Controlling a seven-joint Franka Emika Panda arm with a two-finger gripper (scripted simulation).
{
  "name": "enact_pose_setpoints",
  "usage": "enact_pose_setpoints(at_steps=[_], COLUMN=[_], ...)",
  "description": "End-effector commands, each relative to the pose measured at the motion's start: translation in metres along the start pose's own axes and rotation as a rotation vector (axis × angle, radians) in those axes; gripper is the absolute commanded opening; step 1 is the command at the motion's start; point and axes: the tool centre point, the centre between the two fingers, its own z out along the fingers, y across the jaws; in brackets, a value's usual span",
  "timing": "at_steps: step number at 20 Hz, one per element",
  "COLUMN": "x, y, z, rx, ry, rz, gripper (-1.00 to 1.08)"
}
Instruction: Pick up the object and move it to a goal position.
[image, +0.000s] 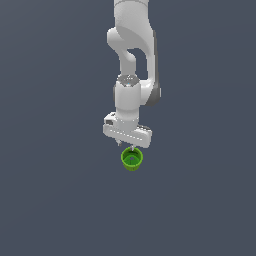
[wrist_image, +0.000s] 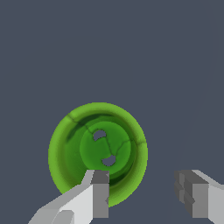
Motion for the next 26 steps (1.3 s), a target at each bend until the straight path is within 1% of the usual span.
enact_pose_setpoints(at_steps=[1,6,11,19,26], x=[0.001,0.002,0.002,0.002,0.003], y=[0.002,0.006,0.008,0.009,0.008], z=[0.004,0.008,0.011,0.013,0.033], rx=[0.006,0.015,0.021,0.022,0.023], ry=[0.031,0.075,0.1,0.103,0.105], rz=[0.041,0.098,0.13,0.135,0.137], gripper=[0.28,0.28,0.28,0.28,0.28])
